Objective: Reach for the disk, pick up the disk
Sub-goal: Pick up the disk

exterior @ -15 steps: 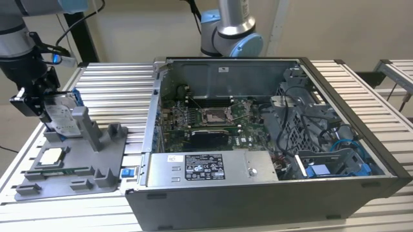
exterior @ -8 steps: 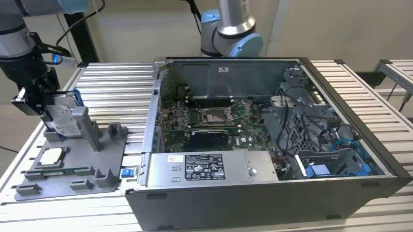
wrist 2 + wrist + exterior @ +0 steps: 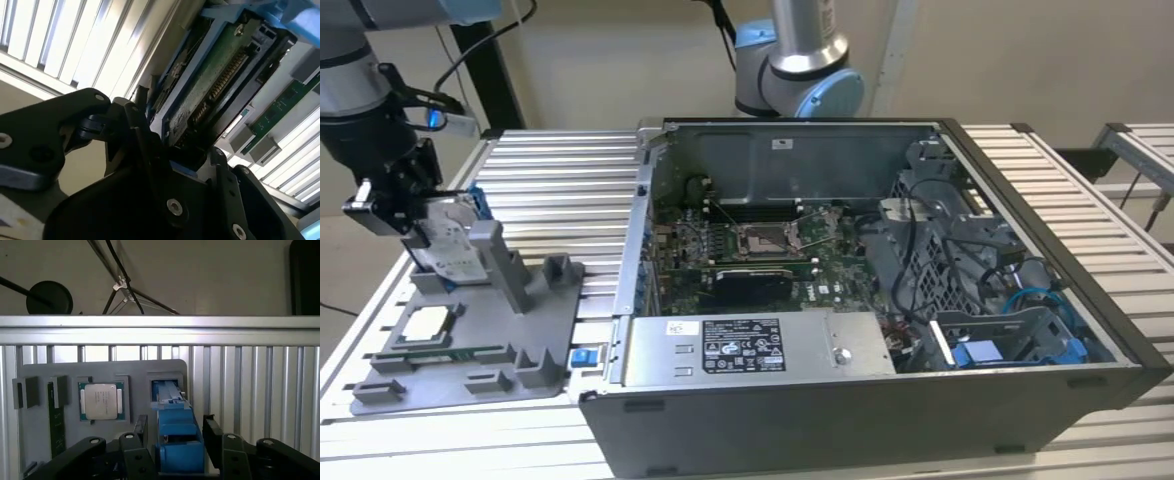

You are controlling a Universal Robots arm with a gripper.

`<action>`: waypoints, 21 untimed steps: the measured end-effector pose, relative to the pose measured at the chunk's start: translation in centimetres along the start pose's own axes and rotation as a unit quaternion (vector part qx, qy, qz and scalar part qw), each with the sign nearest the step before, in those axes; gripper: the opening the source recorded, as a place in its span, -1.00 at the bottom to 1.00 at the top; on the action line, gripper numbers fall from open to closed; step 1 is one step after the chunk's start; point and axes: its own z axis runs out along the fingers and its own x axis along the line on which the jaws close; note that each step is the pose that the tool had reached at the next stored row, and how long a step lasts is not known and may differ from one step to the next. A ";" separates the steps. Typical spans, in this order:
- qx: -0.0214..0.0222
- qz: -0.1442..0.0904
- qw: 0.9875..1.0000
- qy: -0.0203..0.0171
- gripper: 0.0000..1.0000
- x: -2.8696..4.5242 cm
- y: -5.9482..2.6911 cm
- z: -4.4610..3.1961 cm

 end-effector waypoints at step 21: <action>0.008 -0.001 1.000 0.000 1.00 0.08 0.13 0.19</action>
